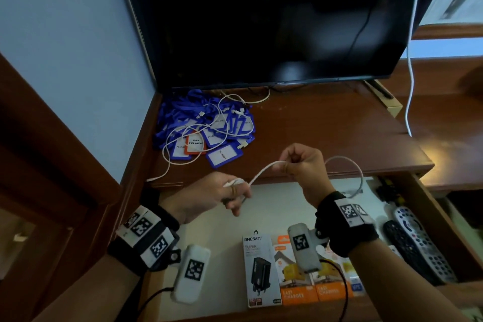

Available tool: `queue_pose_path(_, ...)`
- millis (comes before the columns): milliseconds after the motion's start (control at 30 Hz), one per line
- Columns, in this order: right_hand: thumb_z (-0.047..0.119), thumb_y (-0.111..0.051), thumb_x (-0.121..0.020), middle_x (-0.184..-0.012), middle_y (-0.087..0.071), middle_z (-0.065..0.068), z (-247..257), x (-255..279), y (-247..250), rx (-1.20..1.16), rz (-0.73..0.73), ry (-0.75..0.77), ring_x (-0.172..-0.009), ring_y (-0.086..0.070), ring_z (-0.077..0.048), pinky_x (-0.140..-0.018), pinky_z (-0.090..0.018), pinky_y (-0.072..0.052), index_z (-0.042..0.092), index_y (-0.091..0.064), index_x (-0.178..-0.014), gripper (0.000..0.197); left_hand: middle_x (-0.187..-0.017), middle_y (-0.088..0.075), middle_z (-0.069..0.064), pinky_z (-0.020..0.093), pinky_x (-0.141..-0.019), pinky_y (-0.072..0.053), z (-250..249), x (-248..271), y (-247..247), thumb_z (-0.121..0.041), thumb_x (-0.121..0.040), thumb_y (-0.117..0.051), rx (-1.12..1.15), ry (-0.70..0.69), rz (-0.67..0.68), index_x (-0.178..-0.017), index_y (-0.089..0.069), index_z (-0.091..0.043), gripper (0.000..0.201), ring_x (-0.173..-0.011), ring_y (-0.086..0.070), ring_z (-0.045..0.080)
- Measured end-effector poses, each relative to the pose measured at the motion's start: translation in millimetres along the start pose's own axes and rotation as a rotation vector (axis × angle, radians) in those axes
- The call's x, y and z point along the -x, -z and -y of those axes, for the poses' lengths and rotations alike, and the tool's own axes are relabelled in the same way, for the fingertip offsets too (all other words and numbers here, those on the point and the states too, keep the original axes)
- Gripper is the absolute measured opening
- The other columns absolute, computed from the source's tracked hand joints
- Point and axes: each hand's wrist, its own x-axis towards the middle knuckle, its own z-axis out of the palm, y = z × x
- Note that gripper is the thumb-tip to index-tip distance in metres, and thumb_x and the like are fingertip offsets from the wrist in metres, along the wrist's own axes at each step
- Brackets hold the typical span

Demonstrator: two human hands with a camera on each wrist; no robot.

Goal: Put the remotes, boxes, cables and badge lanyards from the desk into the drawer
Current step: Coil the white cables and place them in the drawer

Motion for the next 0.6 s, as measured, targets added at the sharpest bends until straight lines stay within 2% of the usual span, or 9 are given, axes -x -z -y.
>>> queue_pose_path(133, -0.012, -0.071, -0.073, -0.041, -0.046, 0.012, -4, -1, 1, 0.014, 0.008, -0.025, -0.038, -0.036, -0.001, -0.041, -0.014, -0.032, 0.003, -0.052, -0.064, 0.026, -0.054, -0.042, 0.000, 0.024, -0.068, -0.050, 0, -6, 11, -0.028, -0.090, -0.045, 0.226, -0.060, 0.017, -0.086, -0.059, -0.005, 0.027, -0.056, -0.050, 0.011)
queue_pose_path(267, 0.003, -0.072, -0.080, -0.047, -0.042, 0.004, -22, 9, 1, 0.125, 0.012, -0.069, -0.041, -0.032, -0.006, -0.042, -0.016, -0.028, 0.005, -0.052, -0.065, 0.026, -0.051, -0.044, 0.001, 0.032, -0.075, -0.047, 2, -6, 31, -0.025, -0.089, -0.043, 0.482, -0.072, -0.144, -0.079, -0.054, -0.005, 0.024, -0.062, -0.056, 0.019)
queue_pose_path(333, 0.005, -0.070, -0.083, -0.050, -0.041, 0.000, -28, 13, 1, 0.142, 0.020, -0.074, -0.043, -0.032, -0.007, -0.043, -0.017, -0.028, 0.003, -0.052, -0.070, 0.022, -0.054, -0.046, 0.002, 0.033, -0.075, -0.047, 3, -4, 41, -0.028, -0.091, -0.041, 0.616, -0.104, -0.222, -0.077, -0.055, -0.009, 0.027, -0.066, -0.057, 0.019)
queue_pose_path(467, 0.003, -0.068, -0.084, -0.050, -0.046, 0.006, -32, 12, -1, 0.205, 0.007, -0.040, -0.046, -0.037, -0.009, -0.045, -0.018, -0.033, 0.008, -0.052, -0.072, 0.021, -0.057, -0.047, -0.003, 0.032, -0.081, -0.039, -1, -4, 57, -0.033, -0.098, -0.042, 0.937, -0.231, -0.326, -0.077, -0.056, -0.016, 0.030, -0.068, -0.057, 0.013)
queue_pose_path(600, 0.007, -0.073, -0.081, -0.054, -0.052, 0.001, -32, 9, -15, 0.406, 0.039, 0.010, -0.050, -0.044, -0.014, -0.050, -0.025, -0.039, 0.019, -0.052, -0.064, 0.029, -0.057, -0.048, -0.006, 0.034, -0.087, -0.035, -14, -9, 52, -0.031, -0.098, -0.045, 0.993, -0.336, -0.427, -0.079, -0.055, -0.018, 0.025, -0.071, -0.059, 0.011)
